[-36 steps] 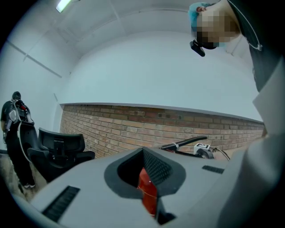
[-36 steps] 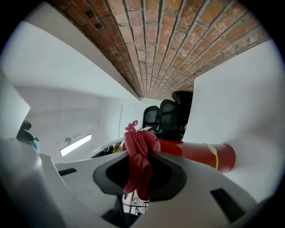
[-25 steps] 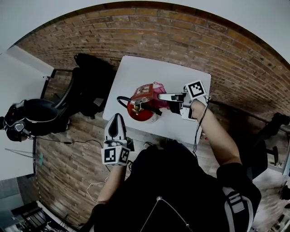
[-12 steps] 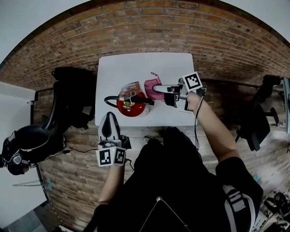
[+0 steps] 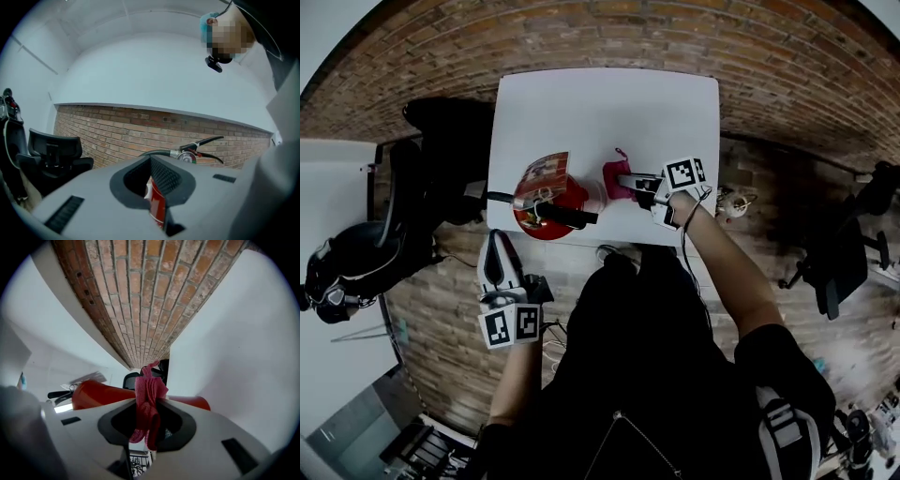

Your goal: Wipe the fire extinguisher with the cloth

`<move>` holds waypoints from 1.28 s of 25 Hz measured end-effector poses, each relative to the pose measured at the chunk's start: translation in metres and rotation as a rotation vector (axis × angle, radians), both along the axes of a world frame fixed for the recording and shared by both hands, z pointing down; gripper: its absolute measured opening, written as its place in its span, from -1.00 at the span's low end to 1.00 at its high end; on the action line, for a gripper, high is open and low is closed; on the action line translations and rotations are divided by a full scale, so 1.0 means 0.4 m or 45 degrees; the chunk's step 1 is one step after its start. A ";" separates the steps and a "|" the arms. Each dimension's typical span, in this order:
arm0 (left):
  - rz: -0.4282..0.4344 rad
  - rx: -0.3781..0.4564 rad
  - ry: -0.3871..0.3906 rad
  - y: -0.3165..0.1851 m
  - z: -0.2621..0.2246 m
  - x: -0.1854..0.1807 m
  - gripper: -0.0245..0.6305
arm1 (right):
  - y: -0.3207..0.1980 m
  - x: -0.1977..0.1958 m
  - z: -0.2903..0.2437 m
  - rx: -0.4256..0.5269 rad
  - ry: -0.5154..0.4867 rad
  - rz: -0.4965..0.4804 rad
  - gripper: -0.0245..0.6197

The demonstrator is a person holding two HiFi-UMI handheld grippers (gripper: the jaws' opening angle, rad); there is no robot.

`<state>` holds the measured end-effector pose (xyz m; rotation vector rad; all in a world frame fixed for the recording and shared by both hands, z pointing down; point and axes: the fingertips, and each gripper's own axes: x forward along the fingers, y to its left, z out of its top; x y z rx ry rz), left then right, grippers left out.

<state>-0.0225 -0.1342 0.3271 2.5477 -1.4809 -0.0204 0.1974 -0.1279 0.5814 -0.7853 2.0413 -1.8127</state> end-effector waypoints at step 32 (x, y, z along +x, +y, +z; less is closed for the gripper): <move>-0.329 -0.082 -0.159 0.062 0.106 -0.010 -0.83 | 0.023 -0.116 0.437 -0.209 0.256 -0.040 -0.60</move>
